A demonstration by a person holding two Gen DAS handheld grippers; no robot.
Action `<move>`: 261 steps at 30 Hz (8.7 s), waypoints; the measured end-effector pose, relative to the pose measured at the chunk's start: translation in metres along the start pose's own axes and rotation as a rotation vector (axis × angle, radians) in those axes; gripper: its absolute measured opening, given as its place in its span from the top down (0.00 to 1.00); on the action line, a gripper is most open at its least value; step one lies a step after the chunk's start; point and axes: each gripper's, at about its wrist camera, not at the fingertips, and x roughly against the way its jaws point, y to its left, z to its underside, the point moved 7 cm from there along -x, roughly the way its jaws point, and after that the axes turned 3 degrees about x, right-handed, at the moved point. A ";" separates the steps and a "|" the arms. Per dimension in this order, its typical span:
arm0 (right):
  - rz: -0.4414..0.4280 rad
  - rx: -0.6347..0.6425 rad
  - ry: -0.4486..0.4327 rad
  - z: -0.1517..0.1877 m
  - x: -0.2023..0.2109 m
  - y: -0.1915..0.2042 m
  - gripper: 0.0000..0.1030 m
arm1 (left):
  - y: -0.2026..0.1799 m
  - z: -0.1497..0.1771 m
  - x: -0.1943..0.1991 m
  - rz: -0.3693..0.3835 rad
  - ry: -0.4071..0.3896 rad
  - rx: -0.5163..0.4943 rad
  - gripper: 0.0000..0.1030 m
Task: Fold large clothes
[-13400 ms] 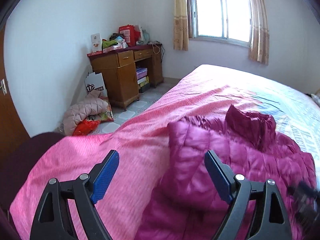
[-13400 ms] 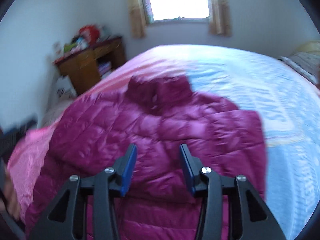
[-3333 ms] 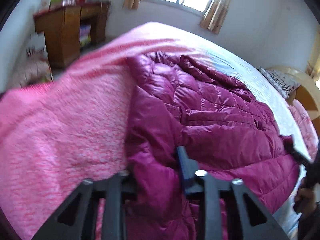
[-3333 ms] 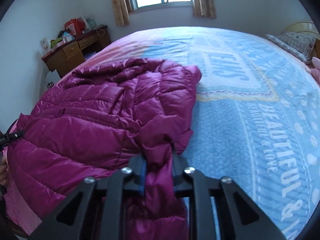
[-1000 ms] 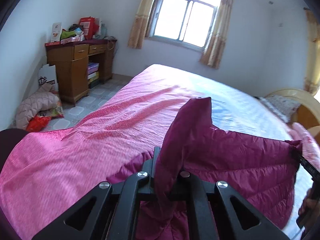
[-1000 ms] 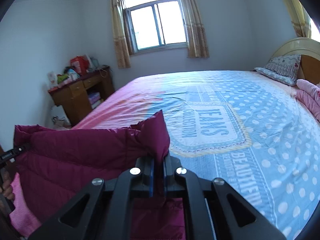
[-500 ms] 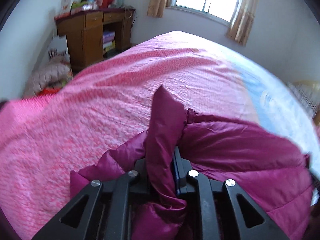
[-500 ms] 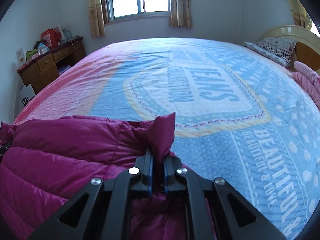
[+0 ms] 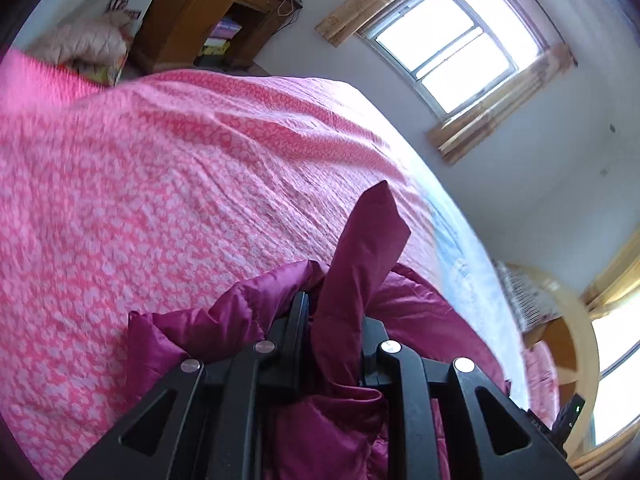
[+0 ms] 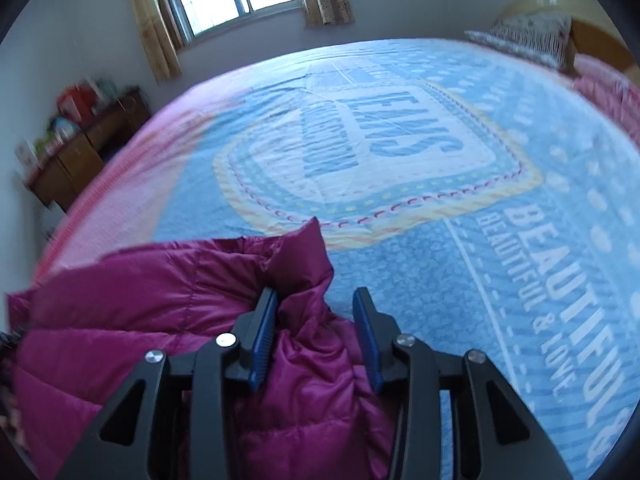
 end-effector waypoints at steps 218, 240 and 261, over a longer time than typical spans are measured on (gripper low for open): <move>-0.008 0.145 -0.003 0.023 0.074 -0.031 0.83 | -0.234 0.184 -0.058 -0.378 0.058 -0.904 0.13; -0.178 -0.012 0.007 0.042 0.056 -0.035 0.80 | -0.224 0.179 -0.082 -0.405 0.067 -0.848 0.08; -0.224 -0.020 -0.016 0.074 0.075 -0.019 0.21 | -0.224 0.179 -0.079 -0.418 0.051 -0.858 0.08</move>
